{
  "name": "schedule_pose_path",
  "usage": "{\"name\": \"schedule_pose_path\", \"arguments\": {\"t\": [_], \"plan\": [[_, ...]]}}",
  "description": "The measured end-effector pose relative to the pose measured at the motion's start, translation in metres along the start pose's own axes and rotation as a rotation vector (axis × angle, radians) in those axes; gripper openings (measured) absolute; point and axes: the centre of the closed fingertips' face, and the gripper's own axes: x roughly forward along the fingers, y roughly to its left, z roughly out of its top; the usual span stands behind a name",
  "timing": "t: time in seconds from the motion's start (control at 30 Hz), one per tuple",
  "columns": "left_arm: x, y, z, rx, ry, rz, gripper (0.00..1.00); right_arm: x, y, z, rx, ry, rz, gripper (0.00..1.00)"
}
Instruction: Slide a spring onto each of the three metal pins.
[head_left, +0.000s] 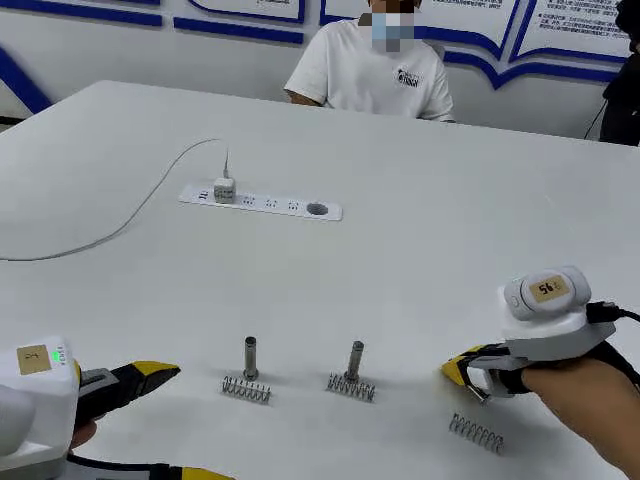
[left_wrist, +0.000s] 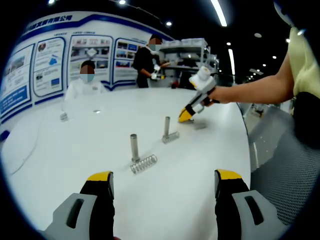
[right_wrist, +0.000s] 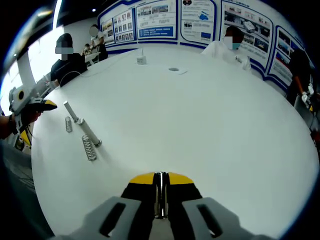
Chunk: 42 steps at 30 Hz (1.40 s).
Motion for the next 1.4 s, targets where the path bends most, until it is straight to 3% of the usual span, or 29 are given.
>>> {"name": "schedule_pose_path", "arguments": {"t": [0.8,1.4], "plan": [[-0.002,-0.005,0.014,0.038,-0.017,-0.005,0.84,-0.033,0.007,0.014,-0.003,-0.078,-0.019,0.08],[-0.004,-0.005,0.022,0.058,-0.028,-0.002,0.83,-0.042,0.011,0.013,-0.011,-0.096,-0.03,0.08]]}}
